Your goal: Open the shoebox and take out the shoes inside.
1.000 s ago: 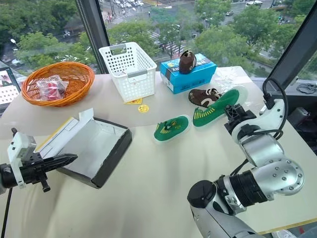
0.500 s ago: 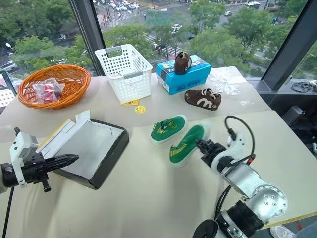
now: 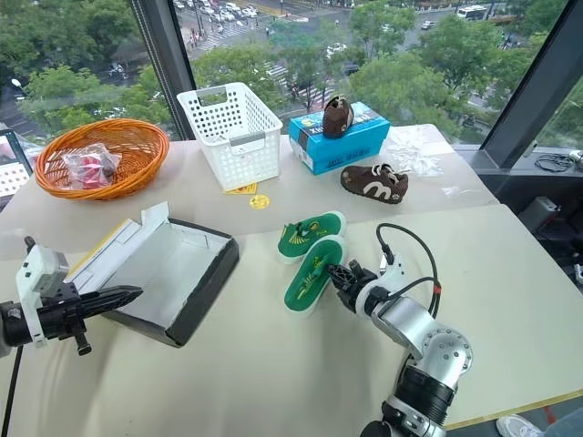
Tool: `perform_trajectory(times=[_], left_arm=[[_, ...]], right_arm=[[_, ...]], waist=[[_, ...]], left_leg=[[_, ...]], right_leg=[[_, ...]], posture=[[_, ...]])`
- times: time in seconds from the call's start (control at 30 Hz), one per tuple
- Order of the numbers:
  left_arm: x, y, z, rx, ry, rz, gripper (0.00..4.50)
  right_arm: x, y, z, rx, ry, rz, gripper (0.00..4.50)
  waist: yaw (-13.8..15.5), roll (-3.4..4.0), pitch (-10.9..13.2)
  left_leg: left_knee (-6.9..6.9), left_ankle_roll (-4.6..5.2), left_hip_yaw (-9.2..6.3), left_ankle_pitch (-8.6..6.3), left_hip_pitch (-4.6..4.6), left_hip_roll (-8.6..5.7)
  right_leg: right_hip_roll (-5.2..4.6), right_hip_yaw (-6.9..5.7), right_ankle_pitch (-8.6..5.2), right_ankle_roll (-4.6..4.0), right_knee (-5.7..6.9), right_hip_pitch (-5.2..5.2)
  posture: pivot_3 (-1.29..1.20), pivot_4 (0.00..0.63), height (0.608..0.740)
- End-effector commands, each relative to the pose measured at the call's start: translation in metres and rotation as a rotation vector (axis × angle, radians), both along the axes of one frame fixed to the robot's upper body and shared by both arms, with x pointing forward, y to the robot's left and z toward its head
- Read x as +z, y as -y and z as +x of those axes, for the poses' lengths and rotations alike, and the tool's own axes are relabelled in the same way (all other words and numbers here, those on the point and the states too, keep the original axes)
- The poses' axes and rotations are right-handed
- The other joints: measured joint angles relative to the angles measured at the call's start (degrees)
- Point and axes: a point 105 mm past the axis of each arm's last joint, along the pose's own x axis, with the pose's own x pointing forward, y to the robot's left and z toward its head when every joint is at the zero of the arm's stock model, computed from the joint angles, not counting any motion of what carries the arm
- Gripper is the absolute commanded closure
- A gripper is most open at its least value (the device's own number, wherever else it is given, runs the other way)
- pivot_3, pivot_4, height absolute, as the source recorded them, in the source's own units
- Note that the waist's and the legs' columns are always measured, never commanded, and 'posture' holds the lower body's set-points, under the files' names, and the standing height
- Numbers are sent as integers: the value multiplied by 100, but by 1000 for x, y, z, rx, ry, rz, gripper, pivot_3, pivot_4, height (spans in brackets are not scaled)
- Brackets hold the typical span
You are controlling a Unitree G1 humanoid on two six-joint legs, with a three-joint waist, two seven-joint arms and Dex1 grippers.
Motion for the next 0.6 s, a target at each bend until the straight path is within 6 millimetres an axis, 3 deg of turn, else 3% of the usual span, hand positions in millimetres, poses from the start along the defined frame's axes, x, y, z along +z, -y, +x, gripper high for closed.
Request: perform_trajectory(times=[0.03, 0.27, 0.53, 0.6], left_arm=[[11, -1, -1, -4, 59, 25, 4500], [11, 0, 0, -9, 58, 25, 4500], [12, 2, 2, -15, 61, 33, 4500], [13, 2, 2, -15, 62, 31, 4500]], right_arm=[[18, 12, -5, -95, 71, 42, 3369], [29, 25, -9, -203, 110, 67, 3369], [4, 22, 7, -219, 10, -17, 3369], [-3, 23, 10, -228, -11, -29, 2897]], waist=[[14, 0, 0], [18, 0, 0], [-6, -2, -1], [-14, -5, -3]], left_leg=[[0, 0, -2, 0, 0, 1], [-1, 2, -4, -1, -9, -2], [-5, 4, -4, -2, -8, 0], [-4, 4, -1, -2, -4, 0]], right_leg=[[0, -1, 0, 0, 0, 0], [-3, -2, 1, 3, -16, 0], [0, 3, 1, 3, -23, 0], [1, 3, 2, 4, -21, 3]], posture=[[0, 150, 736], [0, 150, 736], [0, 150, 736], [0, 150, 736]])
